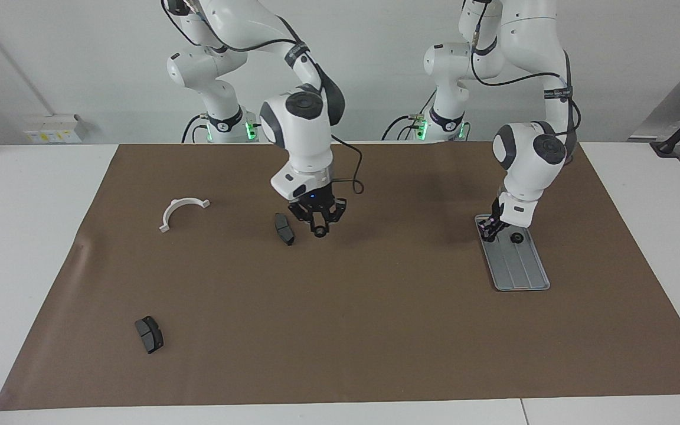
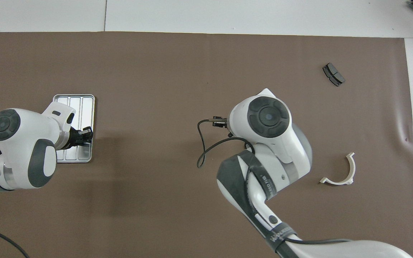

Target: Place bearing gear from tray to pile

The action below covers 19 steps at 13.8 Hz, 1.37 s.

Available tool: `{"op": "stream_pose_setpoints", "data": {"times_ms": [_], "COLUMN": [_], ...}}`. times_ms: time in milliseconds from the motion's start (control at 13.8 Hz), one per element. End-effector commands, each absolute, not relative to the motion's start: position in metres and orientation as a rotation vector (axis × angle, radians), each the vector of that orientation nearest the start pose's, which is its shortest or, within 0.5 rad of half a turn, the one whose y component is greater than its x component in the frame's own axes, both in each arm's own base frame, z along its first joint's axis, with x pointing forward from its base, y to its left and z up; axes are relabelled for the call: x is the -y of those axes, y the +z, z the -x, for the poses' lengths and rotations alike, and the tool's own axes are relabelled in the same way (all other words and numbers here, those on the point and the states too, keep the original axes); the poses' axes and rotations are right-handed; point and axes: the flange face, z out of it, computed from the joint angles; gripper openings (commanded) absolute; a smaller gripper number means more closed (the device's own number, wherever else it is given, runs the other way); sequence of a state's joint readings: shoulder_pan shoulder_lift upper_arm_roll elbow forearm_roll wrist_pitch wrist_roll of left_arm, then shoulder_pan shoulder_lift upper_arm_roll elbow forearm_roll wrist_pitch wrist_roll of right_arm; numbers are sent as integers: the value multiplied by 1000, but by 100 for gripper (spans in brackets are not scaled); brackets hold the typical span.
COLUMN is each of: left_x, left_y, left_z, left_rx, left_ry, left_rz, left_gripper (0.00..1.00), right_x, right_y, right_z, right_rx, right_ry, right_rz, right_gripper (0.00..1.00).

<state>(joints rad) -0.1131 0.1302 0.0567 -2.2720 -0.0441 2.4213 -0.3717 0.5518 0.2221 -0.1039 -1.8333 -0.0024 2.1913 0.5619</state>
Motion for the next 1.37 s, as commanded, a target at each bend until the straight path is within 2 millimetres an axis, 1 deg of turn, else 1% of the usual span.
{"op": "stream_pose_setpoints", "data": {"times_ms": [0, 72, 145, 217, 289, 362, 434, 506, 651, 723, 796, 940, 1013, 1085, 1157, 1230, 1302], "left_x": [31, 31, 33, 35, 39, 52, 75, 101, 171, 204, 236, 285, 304, 325, 339, 354, 366], "left_y": [303, 310, 320, 335, 354, 368, 376, 382, 382, 379, 379, 379, 375, 371, 367, 351, 341], "left_z": [-533, -541, -553, -566, -581, -589, -594, -594, -579, -569, -557, -535, -523, -510, -502, -494, -486], "left_rx": [566, 567, 565, 564, 560, 552, 553, 576, 564, 534, 489, 387, 329, 265, 222, 174, 128], "left_ry": [-42, -54, -47, -28, -18, -4, -2, -13, -25, -27, -39, -69, -76, -87, -102, -96, -93], "left_rz": [3120, 3122, 3122, 3121, 3121, 3123, 3123, 3122, 3130, 3137, 3150, 3180, 3193, 3204, 3214, 3212, 3212], "left_gripper": [13, 10, 9, 9, 9, 9, 9, 9, 9, 9, 9, 9, 9, 9, 10, 12, 16], "right_x": [-204, -177, -143, -112, -83, -56, -32, -15, 7, 14, 23, 39, 41, 42, 43, 44, 45], "right_y": [430, 428, 425, 421, 413, 404, 395, 383, 361, 349, 342, 325, 314, 308, 304, 304, 304], "right_z": [-583, -591, -599, -605, -608, -610, -611, -613, -620, -621, -623, -624, -626, -628, -628, -628, -628], "right_rx": [-87, -53, -22, 21, 63, 89, 102, 118, 110, 135, 162, 164, 159, 150, 137, 130, 121], "right_ry": [-181, -175, -169, -157, -145, -130, -137, -144, -158, -167, -207, -211, -218, -228, -224, -229, -227], "right_rz": [3123, 3130, 3134, 3136, 3141, 3146, 3149, 3151, 3159, 3162, 3164, 3169, 3171, 3168, 3162, 3161, 3160], "right_gripper": [0, 0, 0, 0, 0, 0, 0, 0, 0, 0, 0, 0, 0, 0, 2, 50, 100]}}
